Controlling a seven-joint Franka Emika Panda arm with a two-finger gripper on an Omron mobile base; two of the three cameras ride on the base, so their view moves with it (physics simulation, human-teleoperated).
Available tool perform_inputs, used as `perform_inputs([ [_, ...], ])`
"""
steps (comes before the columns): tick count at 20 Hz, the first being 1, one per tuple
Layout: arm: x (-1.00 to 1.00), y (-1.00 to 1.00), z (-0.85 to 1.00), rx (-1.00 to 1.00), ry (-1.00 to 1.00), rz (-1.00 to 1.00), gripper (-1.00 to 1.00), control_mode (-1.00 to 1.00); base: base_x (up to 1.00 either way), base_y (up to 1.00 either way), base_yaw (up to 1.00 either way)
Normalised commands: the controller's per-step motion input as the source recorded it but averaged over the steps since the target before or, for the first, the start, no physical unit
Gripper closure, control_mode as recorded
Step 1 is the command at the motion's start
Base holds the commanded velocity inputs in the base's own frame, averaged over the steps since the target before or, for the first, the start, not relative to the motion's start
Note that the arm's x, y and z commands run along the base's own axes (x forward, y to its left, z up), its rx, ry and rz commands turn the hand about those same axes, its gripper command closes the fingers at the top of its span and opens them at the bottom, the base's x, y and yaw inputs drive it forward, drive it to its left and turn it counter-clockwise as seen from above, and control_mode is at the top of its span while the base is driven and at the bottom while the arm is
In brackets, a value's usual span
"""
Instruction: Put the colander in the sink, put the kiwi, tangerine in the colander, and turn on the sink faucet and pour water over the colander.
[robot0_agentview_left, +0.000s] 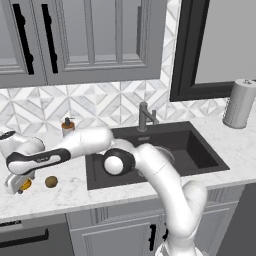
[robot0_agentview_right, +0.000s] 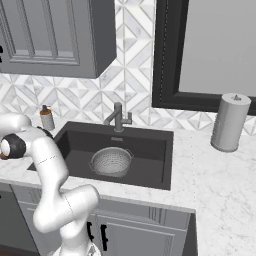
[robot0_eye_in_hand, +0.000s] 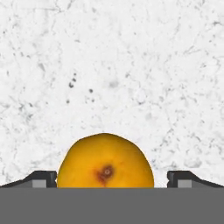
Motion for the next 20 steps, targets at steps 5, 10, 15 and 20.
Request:
perform_inputs([
  [5, -0.11, 0.02, -0.26, -0.02, 0.04, -0.01, 1.0, -1.0, 0.0, 0.0, 0.0],
  [10, -0.5, -0.42, -0.36, 0.0, 0.03, -0.1, 1.0, -1.0, 0.0, 0.0, 0.0],
  [15, -0.53, -0.94, -0.08, 0.05, -0.01, -0.14, 1.0, -1.0, 0.0, 0.0, 0.0],
  [20, -0.57, -0.99, 0.1, 0.15, -0.14, -0.13, 1.0, -1.0, 0.0, 0.0, 0.0],
])
